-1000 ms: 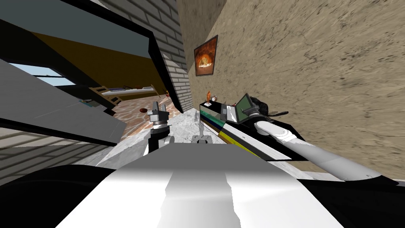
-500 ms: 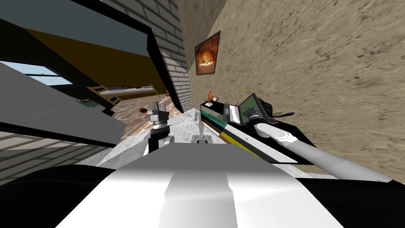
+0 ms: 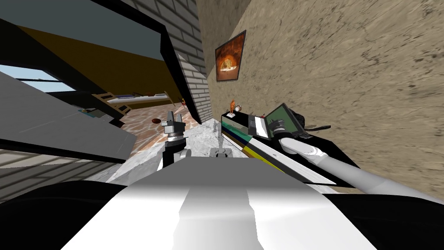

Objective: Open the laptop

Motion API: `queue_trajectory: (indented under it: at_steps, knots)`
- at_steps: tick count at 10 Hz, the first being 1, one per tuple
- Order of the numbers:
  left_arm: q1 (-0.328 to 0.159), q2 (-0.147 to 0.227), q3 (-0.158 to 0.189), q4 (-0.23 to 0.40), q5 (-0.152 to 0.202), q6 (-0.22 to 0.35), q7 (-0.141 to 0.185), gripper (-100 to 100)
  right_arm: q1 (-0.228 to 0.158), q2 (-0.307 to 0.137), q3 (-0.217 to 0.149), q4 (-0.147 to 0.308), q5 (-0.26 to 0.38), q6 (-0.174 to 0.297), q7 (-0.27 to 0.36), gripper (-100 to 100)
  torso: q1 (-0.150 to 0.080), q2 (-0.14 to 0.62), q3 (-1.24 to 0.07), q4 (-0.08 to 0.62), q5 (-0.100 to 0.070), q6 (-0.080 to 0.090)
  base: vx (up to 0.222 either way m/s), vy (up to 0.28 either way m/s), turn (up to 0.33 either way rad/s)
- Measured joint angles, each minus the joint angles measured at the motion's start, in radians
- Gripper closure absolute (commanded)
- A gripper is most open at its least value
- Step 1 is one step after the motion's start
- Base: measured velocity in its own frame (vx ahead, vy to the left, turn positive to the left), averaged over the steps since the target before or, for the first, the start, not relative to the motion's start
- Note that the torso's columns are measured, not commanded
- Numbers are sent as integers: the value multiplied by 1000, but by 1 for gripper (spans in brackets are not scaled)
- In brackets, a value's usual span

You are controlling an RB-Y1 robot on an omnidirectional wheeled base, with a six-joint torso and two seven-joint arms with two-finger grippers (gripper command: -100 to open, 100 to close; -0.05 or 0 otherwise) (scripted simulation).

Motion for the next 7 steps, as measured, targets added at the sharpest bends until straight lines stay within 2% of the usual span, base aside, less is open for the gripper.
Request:
queue_trajectory:
  at_steps: [2, 3, 5, 7]
  knots:
    - [0, 0, 0, 0, 0, 0, 0, 0, 15, -9, 20, -14, 3, 35, 59, 100, 4, -4, -2, -1, 1, 0, 57, 56, -4]
    - [0, 0, 0, 0, 0, 0, 0, 0, 15, -10, 22, -15, 3, 39, 66, -100, 1, -2, -2, -1, 1, 0, -66, -61, 20]
    - [0, 0, 0, 0, 0, 0, 0, 0, 2, 23, 18, -22, 9, 42, 43, -100, -6, 5, 3, 2, -2, 0, -122, -131, 21]
    - [0, 0, 0, 0, 0, 0, 0, 0, -12, 57, 17, -25, 16, 45, 20, -100, 2, -1, -1, 0, 1, 0, -134, -119, 13]
